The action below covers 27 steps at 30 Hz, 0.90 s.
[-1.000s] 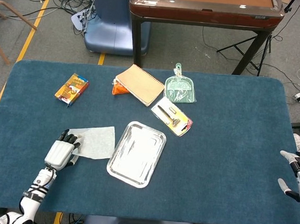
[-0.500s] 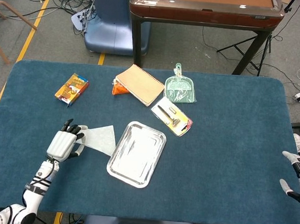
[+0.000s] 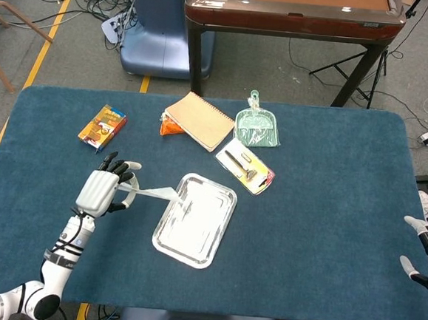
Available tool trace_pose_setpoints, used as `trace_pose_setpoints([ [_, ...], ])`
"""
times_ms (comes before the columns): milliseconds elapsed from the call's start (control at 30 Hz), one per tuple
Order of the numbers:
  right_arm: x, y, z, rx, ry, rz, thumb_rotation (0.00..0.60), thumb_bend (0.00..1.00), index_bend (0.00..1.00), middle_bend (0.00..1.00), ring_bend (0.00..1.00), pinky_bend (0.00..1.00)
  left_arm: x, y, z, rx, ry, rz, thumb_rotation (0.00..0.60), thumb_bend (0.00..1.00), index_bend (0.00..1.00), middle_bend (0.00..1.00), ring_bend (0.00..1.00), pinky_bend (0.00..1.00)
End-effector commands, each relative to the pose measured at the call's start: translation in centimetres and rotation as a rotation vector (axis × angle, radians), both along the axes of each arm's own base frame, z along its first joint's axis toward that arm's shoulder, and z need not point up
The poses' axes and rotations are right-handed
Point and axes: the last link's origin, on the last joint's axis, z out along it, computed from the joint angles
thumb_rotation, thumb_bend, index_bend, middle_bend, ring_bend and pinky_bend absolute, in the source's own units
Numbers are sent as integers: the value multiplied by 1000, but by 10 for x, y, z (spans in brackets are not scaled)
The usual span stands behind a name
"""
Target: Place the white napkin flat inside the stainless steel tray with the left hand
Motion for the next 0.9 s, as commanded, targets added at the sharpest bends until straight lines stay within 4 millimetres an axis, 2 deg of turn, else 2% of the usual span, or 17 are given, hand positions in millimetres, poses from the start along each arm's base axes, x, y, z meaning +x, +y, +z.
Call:
trace_pose_setpoints([
  [33, 0, 1, 0, -2, 0, -1, 600, 273, 210, 253, 140, 221, 10, 1, 0, 2, -13, -19, 600, 424, 617, 275, 213, 31],
  [200, -2, 2, 1, -6, -3, -6, 600, 273, 210, 253, 140, 221, 29, -4, -9, -14, -22, -47, 600, 424, 614, 275, 213, 31],
  [533, -5, 5, 1, -8, -7, -12, 600, 273, 210, 252, 140, 221, 59, -29, -52, -77, 53, -121, 600, 424, 616, 275, 212, 31],
  [700, -6, 7, 1, -9, -10, -19, 600, 273, 210, 253, 140, 221, 66, -36, -69, -102, 108, -128, 600, 425, 615, 275, 211, 31],
  [900, -9, 8, 1, -10, -11, -25, 600, 273, 210, 252, 140, 221, 64, -42, -80, -120, 160, -120, 600, 424, 607, 275, 207, 31],
])
